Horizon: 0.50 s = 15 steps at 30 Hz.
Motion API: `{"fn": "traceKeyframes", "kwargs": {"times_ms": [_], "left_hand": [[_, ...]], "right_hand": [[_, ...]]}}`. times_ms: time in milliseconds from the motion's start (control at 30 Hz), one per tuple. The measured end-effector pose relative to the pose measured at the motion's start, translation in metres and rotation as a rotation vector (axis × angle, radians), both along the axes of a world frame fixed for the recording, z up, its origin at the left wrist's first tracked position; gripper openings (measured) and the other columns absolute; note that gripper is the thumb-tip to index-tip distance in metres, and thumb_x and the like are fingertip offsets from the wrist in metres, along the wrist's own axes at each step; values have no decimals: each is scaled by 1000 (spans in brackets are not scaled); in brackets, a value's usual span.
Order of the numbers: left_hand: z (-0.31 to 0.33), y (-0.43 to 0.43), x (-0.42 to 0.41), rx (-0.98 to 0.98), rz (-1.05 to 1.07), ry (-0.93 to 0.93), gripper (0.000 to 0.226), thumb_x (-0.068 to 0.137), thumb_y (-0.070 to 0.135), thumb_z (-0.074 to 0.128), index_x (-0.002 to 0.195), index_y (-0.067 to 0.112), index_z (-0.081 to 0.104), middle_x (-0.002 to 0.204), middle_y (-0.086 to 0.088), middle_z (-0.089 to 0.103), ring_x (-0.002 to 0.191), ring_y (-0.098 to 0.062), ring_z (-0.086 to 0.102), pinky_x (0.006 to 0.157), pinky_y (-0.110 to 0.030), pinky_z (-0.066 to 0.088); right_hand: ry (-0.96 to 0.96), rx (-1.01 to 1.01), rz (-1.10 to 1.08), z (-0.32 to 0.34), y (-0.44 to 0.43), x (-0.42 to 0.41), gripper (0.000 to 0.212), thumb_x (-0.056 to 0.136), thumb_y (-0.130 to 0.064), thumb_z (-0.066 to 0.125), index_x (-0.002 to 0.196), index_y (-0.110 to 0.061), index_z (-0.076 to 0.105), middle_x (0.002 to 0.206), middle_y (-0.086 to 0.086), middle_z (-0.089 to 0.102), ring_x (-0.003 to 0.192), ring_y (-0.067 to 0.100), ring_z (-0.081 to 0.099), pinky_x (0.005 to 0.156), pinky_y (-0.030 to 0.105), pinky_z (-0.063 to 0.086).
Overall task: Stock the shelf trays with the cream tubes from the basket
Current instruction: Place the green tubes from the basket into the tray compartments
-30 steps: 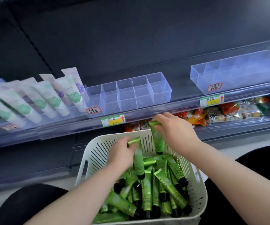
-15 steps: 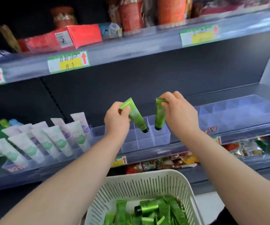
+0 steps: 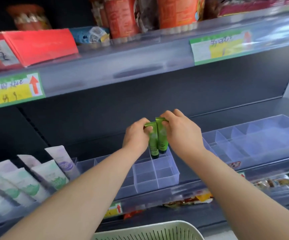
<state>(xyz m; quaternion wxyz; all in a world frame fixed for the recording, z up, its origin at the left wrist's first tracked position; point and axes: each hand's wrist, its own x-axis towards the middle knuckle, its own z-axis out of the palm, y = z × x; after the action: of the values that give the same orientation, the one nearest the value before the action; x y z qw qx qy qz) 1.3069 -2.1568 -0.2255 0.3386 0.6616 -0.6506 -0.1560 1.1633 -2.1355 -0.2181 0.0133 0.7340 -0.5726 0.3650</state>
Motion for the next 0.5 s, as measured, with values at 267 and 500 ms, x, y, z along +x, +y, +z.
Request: {"fn": "traceKeyframes", "kwargs": {"times_ms": [267,500], "left_hand": [[-11,-2,7,24,-9,84,20,96,16,48,103,25,65,97,1,66,89,-20,60,73,-29,46],[-7,12,17,14,10,79,30,93,26,61,122,22,58,115,4,63,104,-14,60,92,-34,49]], "right_hand": [[145,177,23,-16,-10,6,27,89,-18,47,113,-27,56,91,-2,50,73,23,52,48,25,24],[158,241,17,-18,-5,7,33,92,-18,47,125,-23,50,111,2,55,102,25,52,63,31,36]]}}
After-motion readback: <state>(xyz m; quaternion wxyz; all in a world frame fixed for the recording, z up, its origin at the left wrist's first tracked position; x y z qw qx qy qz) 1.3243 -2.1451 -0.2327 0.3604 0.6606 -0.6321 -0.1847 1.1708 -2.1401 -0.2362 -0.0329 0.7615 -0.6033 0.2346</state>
